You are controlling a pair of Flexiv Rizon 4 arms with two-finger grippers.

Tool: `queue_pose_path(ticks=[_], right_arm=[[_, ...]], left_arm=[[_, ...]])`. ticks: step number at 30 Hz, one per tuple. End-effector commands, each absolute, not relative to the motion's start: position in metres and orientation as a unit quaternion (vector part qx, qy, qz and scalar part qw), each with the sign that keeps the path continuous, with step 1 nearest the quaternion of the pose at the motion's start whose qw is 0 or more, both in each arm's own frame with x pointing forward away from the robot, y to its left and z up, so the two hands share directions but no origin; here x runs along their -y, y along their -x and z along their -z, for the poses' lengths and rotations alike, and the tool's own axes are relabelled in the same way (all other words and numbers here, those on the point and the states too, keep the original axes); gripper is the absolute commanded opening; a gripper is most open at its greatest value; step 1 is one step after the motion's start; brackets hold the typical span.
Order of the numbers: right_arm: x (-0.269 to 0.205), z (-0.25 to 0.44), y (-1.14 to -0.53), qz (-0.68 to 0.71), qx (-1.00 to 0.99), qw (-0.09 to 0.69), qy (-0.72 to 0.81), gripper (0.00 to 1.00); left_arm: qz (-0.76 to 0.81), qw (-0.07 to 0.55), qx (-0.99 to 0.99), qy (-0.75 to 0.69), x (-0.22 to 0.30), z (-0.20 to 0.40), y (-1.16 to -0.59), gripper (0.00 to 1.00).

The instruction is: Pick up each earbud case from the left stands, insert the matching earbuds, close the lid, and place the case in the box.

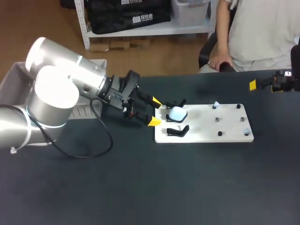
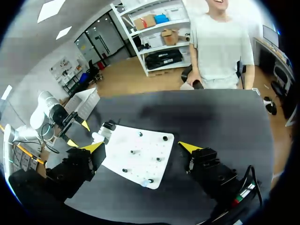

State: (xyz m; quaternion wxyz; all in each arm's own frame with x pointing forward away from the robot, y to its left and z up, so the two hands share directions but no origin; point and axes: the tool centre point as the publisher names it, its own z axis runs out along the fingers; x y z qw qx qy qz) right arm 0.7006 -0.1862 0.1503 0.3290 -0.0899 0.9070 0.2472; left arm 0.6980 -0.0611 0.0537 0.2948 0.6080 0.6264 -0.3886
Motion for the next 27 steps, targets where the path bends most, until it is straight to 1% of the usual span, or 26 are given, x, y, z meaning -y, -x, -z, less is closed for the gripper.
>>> queue_pose_path(ticks=[1, 5, 6, 8, 10, 21, 24, 27], right_arm=[[0.187, -0.15, -0.701, -0.248, -0.907, 0.329, 0.091, 1.0], [0.187, -0.15, -0.701, -0.248, -0.907, 0.329, 0.091, 1.0], [0.187, -0.15, -0.701, -0.248, -0.907, 0.329, 0.091, 1.0], [0.187, -0.15, -0.701, -0.248, -0.907, 0.329, 0.091, 1.0], [0.187, -0.15, -0.701, -0.248, -0.907, 0.329, 0.091, 1.0], [0.187, -0.15, -0.701, -0.248, -0.907, 0.329, 0.091, 1.0], [0.187, -0.15, -0.701, -0.248, -0.907, 0.329, 0.091, 1.0], [0.187, -0.15, -0.701, -0.248, -0.907, 0.329, 0.091, 1.0]], left_arm=[[0.402, 0.289, -0.616, -0.613, 0.066, -0.047, -0.708, 0.82], [0.405, 0.291, -0.614, -0.611, 0.069, -0.043, -0.712, 0.78], [0.404, 0.293, -0.618, -0.608, 0.071, -0.041, -0.713, 0.78], [0.408, 0.294, -0.615, -0.608, 0.072, -0.04, -0.715, 0.7], [0.411, 0.293, -0.611, -0.609, 0.074, -0.039, -0.713, 0.67], [0.422, 0.31, -0.597, -0.608, 0.087, -0.032, -0.717, 0.65], [0.426, 0.311, -0.596, -0.606, 0.09, -0.031, -0.72, 0.59], [0.428, 0.311, -0.594, -0.606, 0.092, -0.03, -0.723, 0.63]])
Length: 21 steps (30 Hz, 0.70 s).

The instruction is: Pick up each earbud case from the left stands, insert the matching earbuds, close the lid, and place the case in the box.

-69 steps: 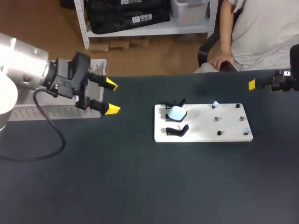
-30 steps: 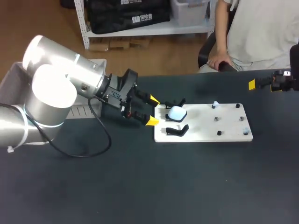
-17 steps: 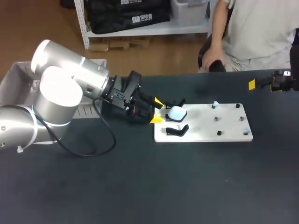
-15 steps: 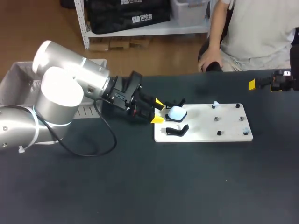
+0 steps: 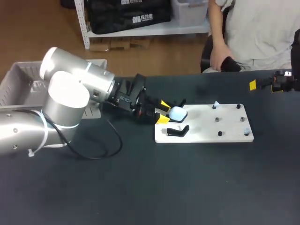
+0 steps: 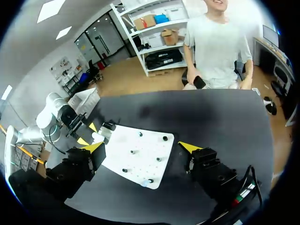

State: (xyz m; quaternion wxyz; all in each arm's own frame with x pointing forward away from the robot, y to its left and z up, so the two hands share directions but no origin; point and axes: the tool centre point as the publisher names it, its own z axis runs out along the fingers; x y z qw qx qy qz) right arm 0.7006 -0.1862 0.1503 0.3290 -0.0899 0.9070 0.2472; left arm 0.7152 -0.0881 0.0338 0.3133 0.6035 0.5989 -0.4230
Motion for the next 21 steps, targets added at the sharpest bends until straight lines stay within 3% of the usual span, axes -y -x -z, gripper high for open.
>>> queue_pose_path(ticks=[1, 21], right_arm=[[0.187, -0.15, -0.701, -0.248, -0.907, 0.329, 0.091, 1.0], [0.187, -0.15, -0.701, -0.248, -0.907, 0.329, 0.091, 1.0]], left_arm=[[0.428, 0.311, -0.593, -0.607, 0.093, -0.03, -0.723, 0.62], [0.425, 0.317, -0.588, -0.611, 0.105, -0.023, -0.726, 0.44]])
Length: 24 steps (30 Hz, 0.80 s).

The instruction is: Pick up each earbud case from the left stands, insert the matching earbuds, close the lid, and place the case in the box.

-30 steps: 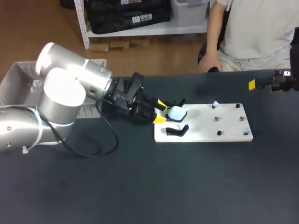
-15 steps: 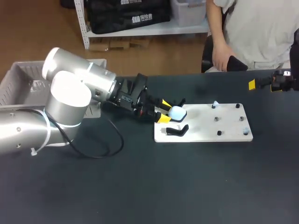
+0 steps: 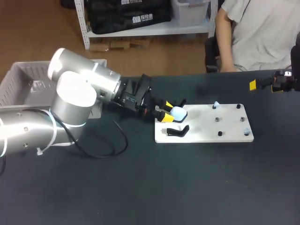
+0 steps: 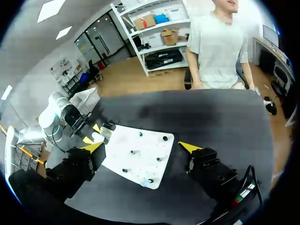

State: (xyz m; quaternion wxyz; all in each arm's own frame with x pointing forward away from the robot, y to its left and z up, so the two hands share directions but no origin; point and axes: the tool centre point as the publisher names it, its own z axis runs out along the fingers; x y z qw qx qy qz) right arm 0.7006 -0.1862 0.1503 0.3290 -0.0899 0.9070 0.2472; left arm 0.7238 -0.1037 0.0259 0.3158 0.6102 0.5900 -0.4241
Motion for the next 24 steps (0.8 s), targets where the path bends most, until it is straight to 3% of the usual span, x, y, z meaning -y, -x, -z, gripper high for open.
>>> queue_pose_path(ticks=[1, 7, 24], right_arm=[[0.1867, -0.15, -0.7008, -0.248, -0.907, 0.329, 0.091, 1.0], [0.1867, -0.15, -0.7008, -0.248, -0.907, 0.329, 0.091, 1.0], [0.1867, -0.15, -0.7008, -0.248, -0.907, 0.329, 0.091, 1.0]], left_arm=[[0.425, 0.318, -0.588, -0.611, 0.1059, -0.0222, -0.726, 0.43], [0.421, 0.319, -0.587, -0.613, 0.1079, -0.0198, -0.7275, 0.38], [0.413, 0.325, -0.581, -0.621, 0.1126, -0.0168, -0.7279, 0.35]])
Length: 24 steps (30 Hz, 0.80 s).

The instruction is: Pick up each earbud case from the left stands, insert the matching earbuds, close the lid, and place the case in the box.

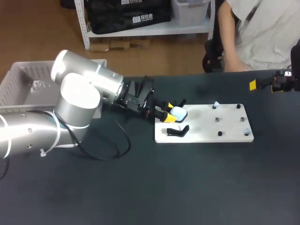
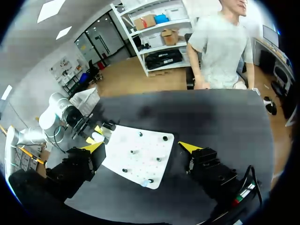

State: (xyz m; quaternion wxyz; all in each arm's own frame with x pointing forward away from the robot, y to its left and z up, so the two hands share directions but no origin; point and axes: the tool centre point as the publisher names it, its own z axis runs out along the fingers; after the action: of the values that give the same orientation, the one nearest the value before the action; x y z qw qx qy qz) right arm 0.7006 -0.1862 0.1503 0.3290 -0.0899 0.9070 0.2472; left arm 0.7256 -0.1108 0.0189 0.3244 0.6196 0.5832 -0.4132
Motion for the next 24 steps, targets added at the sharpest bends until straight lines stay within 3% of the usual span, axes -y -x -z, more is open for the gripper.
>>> queue_pose_path(ticks=[1, 5, 8, 24], right_arm=[[0.187, -0.15, -0.701, -0.248, -0.907, 0.329, 0.091, 1.0], [0.187, -0.15, -0.701, -0.248, -0.907, 0.329, 0.091, 1.0], [0.187, -0.15, -0.701, -0.248, -0.907, 0.329, 0.091, 1.0], [0.187, -0.15, -0.701, -0.248, -0.907, 0.329, 0.091, 1.0]], left_arm=[[0.413, 0.325, -0.581, -0.621, 0.113, -0.017, -0.728, 0.33], [0.41, 0.326, -0.58, -0.624, 0.113, -0.016, -0.729, 0.25], [0.407, 0.327, -0.578, -0.627, 0.113, -0.015, -0.729, 0.0], [0.425, 0.405, -0.558, -0.586, 0.092, -0.068, -0.718, 0.0]])
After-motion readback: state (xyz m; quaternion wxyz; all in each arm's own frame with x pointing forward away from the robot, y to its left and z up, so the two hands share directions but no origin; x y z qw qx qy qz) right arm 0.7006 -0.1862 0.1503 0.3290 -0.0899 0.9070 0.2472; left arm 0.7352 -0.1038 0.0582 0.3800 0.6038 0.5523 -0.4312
